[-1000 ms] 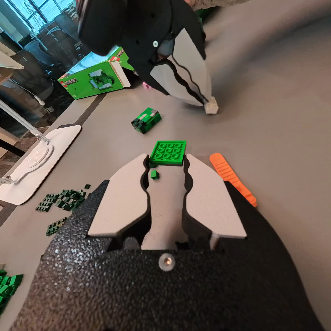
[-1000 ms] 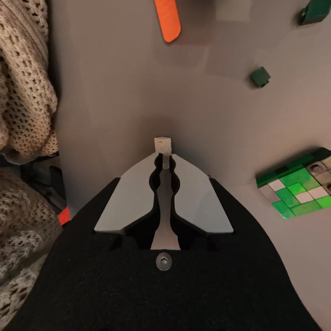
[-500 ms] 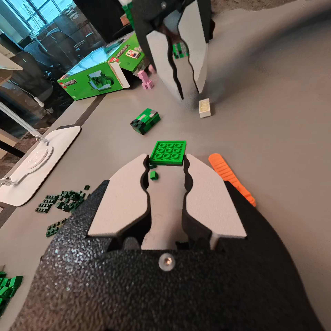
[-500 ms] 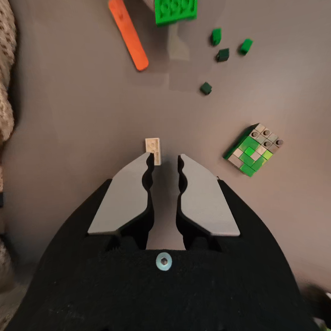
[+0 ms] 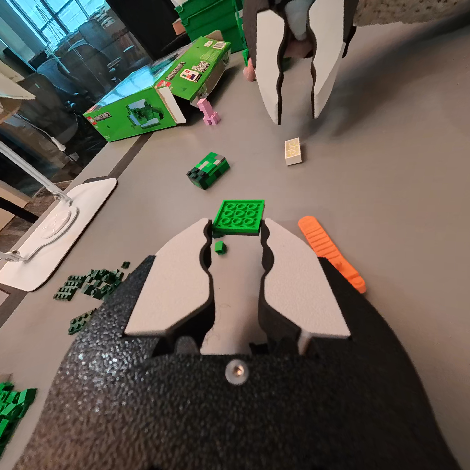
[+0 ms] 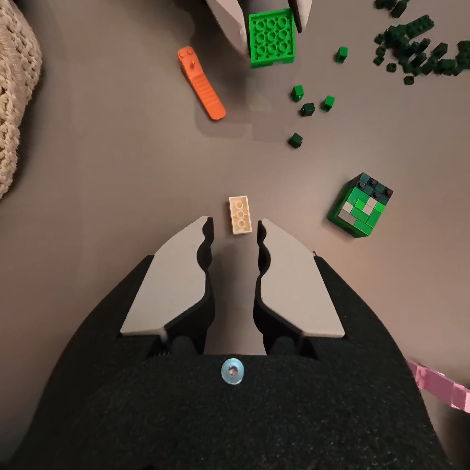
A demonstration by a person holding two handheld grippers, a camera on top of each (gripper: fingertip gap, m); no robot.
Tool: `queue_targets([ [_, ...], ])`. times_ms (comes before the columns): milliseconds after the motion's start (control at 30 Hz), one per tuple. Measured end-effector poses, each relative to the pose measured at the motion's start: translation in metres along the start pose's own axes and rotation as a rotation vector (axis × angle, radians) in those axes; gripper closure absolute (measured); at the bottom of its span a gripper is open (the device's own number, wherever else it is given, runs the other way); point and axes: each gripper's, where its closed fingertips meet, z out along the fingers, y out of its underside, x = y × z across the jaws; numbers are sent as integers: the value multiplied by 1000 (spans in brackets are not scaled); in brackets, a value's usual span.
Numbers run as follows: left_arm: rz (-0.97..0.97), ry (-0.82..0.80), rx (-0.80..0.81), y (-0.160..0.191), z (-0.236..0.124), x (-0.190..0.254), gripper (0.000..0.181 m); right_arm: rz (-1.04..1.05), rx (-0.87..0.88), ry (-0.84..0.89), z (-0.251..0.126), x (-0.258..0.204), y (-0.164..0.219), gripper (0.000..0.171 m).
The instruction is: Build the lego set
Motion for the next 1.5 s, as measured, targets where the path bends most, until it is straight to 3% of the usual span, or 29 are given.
queue_targets([
  [1500, 17, 9, -12, 1, -2, 4, 145, -55, -45, 23, 8, 8, -4, 142],
])
